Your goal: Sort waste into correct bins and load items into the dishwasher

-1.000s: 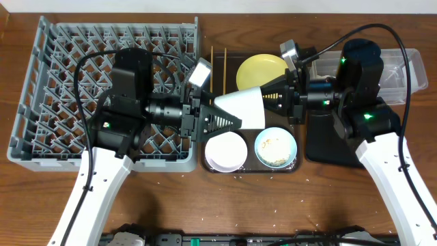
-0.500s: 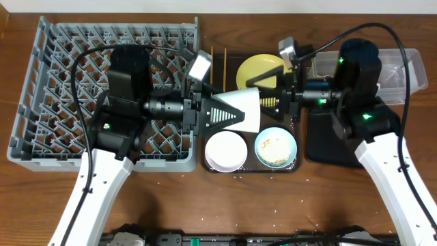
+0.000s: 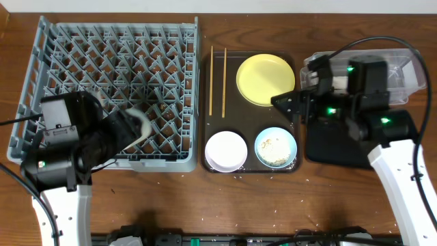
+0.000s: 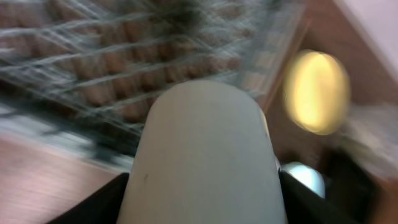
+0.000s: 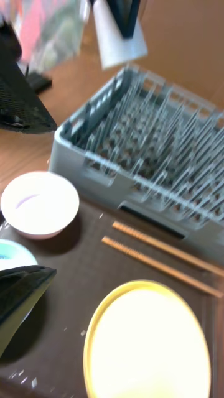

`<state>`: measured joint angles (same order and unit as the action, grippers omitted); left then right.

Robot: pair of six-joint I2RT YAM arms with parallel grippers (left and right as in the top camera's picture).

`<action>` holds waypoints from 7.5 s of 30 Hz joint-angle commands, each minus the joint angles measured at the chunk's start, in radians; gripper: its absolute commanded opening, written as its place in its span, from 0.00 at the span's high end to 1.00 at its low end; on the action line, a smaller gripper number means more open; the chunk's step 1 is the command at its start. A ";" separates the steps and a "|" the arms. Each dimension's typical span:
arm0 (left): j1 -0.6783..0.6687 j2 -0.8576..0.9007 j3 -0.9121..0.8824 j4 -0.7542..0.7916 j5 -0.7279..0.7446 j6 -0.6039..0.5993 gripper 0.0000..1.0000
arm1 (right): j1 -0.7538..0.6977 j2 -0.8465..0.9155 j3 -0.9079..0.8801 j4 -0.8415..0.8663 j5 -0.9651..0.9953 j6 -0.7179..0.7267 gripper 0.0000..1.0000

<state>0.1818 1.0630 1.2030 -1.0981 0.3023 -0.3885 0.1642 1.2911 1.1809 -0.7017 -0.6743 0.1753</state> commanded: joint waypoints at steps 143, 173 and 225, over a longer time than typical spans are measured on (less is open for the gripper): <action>-0.164 0.066 -0.032 0.078 0.184 0.328 0.07 | -0.727 0.153 -0.492 0.528 -0.695 0.143 0.99; -0.556 0.372 0.185 0.339 -0.184 0.222 0.18 | 0.304 0.055 -0.160 0.042 0.550 0.112 0.34; -0.484 0.756 0.192 0.406 -0.314 0.201 0.92 | -0.126 0.021 0.016 -0.205 0.370 0.209 0.40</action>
<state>-0.3016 1.7599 1.4071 -0.6861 -0.0780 -0.2527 0.0322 1.3155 1.1854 -0.9112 -0.2970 0.3756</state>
